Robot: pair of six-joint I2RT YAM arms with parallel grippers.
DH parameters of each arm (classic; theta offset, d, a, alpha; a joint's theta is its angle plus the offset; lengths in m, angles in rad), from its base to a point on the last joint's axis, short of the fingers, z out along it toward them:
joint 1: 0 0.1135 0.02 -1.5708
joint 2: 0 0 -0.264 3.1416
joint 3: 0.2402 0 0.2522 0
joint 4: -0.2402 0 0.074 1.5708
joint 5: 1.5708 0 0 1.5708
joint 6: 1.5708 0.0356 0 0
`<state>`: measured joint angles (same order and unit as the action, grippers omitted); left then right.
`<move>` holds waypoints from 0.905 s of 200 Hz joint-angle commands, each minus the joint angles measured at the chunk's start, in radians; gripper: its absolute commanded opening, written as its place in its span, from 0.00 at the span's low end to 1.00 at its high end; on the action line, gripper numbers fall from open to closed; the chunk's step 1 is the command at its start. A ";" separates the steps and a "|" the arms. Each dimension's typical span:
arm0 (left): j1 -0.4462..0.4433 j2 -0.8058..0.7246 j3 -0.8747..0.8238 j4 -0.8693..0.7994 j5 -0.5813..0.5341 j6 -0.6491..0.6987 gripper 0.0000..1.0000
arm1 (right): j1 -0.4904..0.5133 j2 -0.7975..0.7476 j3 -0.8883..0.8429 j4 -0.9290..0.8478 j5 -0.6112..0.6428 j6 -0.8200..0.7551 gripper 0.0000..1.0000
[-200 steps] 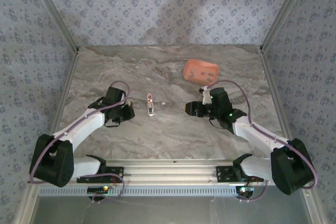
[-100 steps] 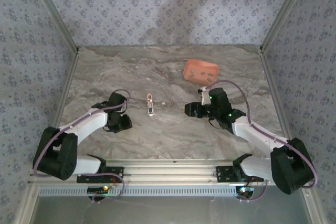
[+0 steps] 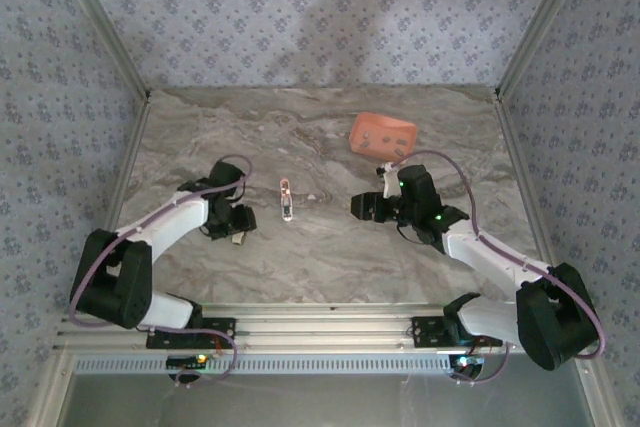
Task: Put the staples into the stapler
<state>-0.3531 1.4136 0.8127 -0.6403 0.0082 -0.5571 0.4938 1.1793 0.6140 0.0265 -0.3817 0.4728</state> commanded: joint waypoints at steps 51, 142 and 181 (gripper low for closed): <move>0.008 0.110 0.088 -0.071 -0.039 0.075 0.47 | 0.004 0.001 0.031 -0.027 0.000 -0.027 0.50; 0.006 0.040 0.100 -0.066 -0.021 0.126 0.18 | 0.003 0.008 0.029 -0.027 -0.001 -0.027 0.49; -0.010 -0.113 0.058 0.123 0.172 0.292 0.14 | 0.003 0.027 0.056 -0.026 -0.062 -0.023 0.51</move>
<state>-0.3534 1.4204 0.8848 -0.6594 0.0231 -0.4057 0.4934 1.1881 0.6163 0.0227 -0.3885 0.4583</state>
